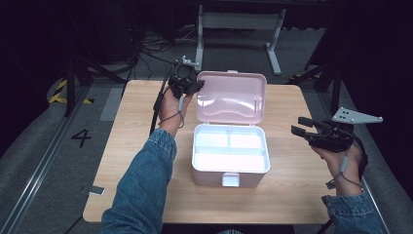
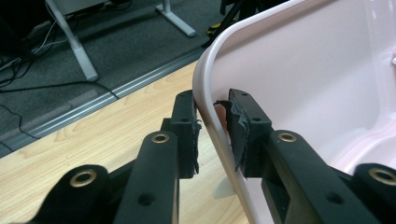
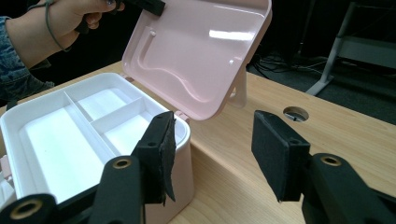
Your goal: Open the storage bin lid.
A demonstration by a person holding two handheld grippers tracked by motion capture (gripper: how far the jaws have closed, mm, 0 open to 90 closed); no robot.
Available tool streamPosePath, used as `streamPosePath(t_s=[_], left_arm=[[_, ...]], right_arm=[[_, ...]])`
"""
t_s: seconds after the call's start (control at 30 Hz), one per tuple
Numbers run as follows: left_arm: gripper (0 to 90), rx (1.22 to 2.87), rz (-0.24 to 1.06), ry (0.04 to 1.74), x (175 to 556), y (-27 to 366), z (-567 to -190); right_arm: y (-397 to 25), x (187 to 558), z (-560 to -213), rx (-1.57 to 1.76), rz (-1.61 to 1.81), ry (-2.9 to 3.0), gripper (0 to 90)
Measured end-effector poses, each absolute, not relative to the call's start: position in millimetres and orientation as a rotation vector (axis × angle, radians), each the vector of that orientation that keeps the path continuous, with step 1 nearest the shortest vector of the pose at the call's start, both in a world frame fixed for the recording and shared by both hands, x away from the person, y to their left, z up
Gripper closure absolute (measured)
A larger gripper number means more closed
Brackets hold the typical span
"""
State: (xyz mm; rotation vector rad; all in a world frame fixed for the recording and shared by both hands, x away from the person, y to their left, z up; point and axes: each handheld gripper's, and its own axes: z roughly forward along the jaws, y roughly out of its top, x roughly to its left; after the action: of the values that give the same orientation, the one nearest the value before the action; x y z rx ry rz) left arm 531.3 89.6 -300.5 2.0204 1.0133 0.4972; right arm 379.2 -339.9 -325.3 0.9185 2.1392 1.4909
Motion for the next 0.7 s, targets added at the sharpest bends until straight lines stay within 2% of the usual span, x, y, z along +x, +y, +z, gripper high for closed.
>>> streamPosePath(t_s=[0.7], left_arm=[[73.6,2.096,0.456,1.120,559.7,83.9,-328.0]], right_arm=[[-337.5,382.7,-330.4,0.911,1.454,2.156,45.5]])
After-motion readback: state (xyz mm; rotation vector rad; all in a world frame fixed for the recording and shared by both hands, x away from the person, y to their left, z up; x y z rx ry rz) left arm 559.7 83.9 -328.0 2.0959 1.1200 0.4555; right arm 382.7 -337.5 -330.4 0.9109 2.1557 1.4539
